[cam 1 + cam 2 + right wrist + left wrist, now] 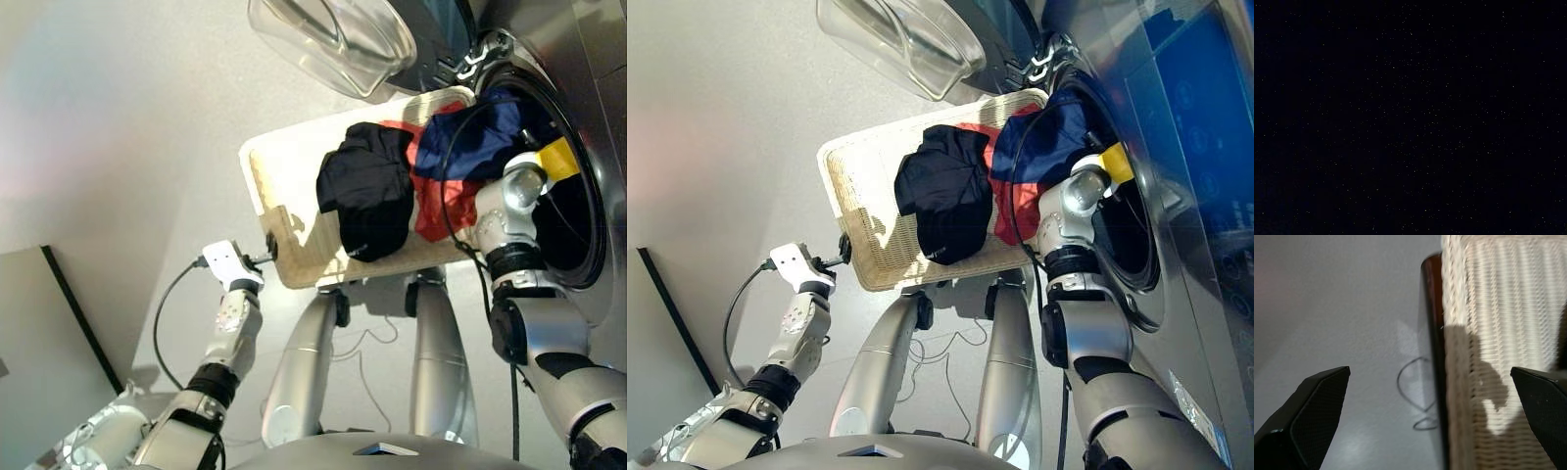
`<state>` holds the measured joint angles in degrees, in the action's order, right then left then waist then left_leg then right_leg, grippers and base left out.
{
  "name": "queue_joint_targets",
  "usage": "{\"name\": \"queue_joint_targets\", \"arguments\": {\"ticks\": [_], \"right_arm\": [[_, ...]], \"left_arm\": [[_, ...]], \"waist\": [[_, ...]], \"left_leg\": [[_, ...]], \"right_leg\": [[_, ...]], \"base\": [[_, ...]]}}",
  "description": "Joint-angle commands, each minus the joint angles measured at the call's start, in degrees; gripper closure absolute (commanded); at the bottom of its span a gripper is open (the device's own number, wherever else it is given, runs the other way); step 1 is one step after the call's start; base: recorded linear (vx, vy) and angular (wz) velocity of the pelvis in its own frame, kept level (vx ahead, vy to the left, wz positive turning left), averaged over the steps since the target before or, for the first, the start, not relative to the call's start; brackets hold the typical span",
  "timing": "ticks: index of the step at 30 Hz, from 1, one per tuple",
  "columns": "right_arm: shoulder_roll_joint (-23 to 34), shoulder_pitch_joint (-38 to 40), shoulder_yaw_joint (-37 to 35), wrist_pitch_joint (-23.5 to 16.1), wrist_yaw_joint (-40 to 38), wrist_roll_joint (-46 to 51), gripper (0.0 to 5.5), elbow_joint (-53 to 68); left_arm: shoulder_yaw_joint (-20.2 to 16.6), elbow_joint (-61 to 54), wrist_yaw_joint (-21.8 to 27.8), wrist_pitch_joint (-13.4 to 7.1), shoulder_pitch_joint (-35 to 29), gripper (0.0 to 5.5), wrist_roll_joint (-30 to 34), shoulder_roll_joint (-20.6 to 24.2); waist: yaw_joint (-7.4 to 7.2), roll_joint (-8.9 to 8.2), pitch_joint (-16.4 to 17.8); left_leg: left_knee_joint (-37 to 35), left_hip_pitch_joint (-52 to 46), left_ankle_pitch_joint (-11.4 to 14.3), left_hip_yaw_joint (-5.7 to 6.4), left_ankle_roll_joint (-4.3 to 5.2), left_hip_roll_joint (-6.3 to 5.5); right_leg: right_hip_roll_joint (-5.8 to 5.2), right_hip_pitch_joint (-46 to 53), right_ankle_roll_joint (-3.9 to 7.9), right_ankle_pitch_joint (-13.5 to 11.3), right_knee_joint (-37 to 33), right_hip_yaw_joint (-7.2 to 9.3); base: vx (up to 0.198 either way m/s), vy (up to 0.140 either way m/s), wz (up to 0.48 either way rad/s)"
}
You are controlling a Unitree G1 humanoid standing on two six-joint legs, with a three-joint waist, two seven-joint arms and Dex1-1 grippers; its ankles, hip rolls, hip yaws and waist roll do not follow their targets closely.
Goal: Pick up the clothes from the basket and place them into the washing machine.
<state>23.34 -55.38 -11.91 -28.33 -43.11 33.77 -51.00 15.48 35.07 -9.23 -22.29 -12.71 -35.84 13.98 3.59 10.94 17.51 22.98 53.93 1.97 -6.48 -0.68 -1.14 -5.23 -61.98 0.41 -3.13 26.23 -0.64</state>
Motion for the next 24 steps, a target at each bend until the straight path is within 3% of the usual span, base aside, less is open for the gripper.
{"name": "queue_joint_targets", "arguments": {"ticks": [1, 3, 4, 5, 6, 8, 9, 10, 12, 18, 21, 24], "right_arm": [[9.5, -2.0, -1.1, -8.3, -6.3, -1.6, 5.50, 6.0], [14.4, -1.9, -2.5, -8.2, -9.4, -3.8, 5.50, 5.8], [14.7, -1.9, -2.4, -8.2, -9.3, -3.8, 5.50, 5.6], [15.0, -1.2, -2.7, -7.8, -9.3, -3.9, 5.50, 4.7], [14.6, -0.8, -2.8, -7.3, -8.7, -3.0, 5.50, 3.6], [13.5, 0.5, -1.3, -6.4, -6.5, -2.0, 3.71, 1.3], [12.5, 0.9, -0.7, -6.3, -5.4, -1.4, 0.00, 1.0], [11.2, 1.6, 0.4, -5.6, -3.7, -1.0, 0.00, 0.4], [9.2, 4.0, 3.8, -2.9, 2.5, -0.1, 0.00, -1.4], [5.5, 7.0, 11.2, 1.1, 12.5, -0.6, 0.00, -3.4], [3.5, 9.2, 17.8, 5.2, 20.8, -2.1, 0.00, -4.1], [2.2, 10.8, 19.9, 6.4, 24.7, -1.8, 0.00, -4.8]], "left_arm": [[-0.5, -0.1, 0.0, -1.9, 1.6, 0.00, 1.5, 2.4], [-0.4, 0.3, 0.1, -2.2, 1.4, 0.00, 1.3, 2.4], [-0.2, 0.2, 0.1, -2.2, 1.4, 0.00, 1.3, 2.3], [-0.2, 0.7, 0.2, -2.2, 1.2, 0.00, 1.2, 2.0], [-0.1, 1.2, 0.2, -2.2, 1.0, 0.00, 1.1, 1.8], [0.1, 1.6, 0.4, -2.3, 0.5, 0.00, 1.0, 1.4], [0.1, 1.7, 0.4, -2.3, 0.3, 0.00, 0.8, 1.1], [0.0, 1.8, 0.3, -2.4, 0.0, 0.00, 0.5, 0.9], [-0.2, 1.8, 0.5, -2.5, -0.5, 0.00, 0.2, 0.4], [-0.8, 2.8, 1.4, -2.3, -0.8, 0.00, 0.5, 0.1], [-1.9, 6.2, 2.7, -1.1, -1.2, 0.00, 1.0, 0.0], [-2.9, 8.6, 3.4, -0.8, -1.5, 0.00, 0.9, -0.2]], "waist": [[-0.11, 2.92, -2.6], [-0.57, 2.88, -3.1], [-0.73, 2.89, -2.8], [-0.88, 2.85, -3.4], [-1.18, 2.75, -3.4], [-1.78, 2.37, -3.2], [-2.03, 2.21, -3.2], [-1.95, 2.05, -3.6], [-2.34, 1.45, -3.5], [-3.27, 0.22, -3.5], [-3.70, -1.28, -3.7], [-3.96, -2.39, -3.6]], "left_leg": [[5.5, 3.5, 4.1, 2.89, -0.09, 0.03], [5.8, 3.7, 4.2, 3.29, 0.03, -0.10], [5.7, 4.4, 2.8, 2.58, -0.28, -0.09], [5.4, 3.6, 4.1, 3.32, 0.14, -0.18], [4.9, 3.3, 3.8, 3.28, 0.23, -0.18], [4.5, 3.5, 2.5, 2.40, 0.01, -0.13], [4.1, 3.2, 2.4, 2.28, 0.00, -0.07], [3.7, 2.3, 3.8, 2.84, 0.33, -0.01], [3.0, 1.8, 3.6, 2.67, 0.45, 0.17], [1.8, 0.7, 2.8, 2.85, 1.03, 0.47], [0.1, -0.6, 1.9, 3.00, 1.42, 0.64], [-1.0, -1.7, 1.2, 3.39, 1.60, 0.54]], "right_leg": [[-0.12, -0.3, 3.94, 4.2, 2.7, 1.12], [-0.33, -1.0, 4.04, 4.5, 3.7, 0.81], [-0.67, -1.6, 3.62, 3.0, 3.4, 1.27], [-0.49, -0.8, 4.07, 4.5, 3.5, 0.90], [-0.49, -0.5, 4.02, 4.3, 3.2, 0.96], [-0.49, -0.6, 3.52, 2.8, 2.3, 1.40], [-0.32, -0.3, 3.43, 2.6, 2.0, 1.42], [0.12, 0.5, 3.80, 3.9, 1.9, 0.98], [0.28, 1.3, 3.69, 3.5, 0.7, 1.24], [0.52, 3.1, 3.38, 2.6, -1.2, 2.18], [0.71, 5.0, 3.32, 1.6, -3.2, 2.93], [0.57, 6.7, 3.40, 0.9, -5.1, 3.69]], "base": [[0.002, -0.004, -0.181], [-0.045, -0.007, -0.018], [0.000, 0.000, 0.000], [0.000, 0.000, 0.000], [0.121, -0.003, 0.040], [-0.084, 0.017, 0.017], [0.000, 0.000, 0.000], [0.093, -0.025, -0.037], [0.044, -0.022, -0.025], [-0.005, -0.009, -0.003], [-0.035, -0.064, -0.044], [-0.007, -0.019, -0.007]]}}
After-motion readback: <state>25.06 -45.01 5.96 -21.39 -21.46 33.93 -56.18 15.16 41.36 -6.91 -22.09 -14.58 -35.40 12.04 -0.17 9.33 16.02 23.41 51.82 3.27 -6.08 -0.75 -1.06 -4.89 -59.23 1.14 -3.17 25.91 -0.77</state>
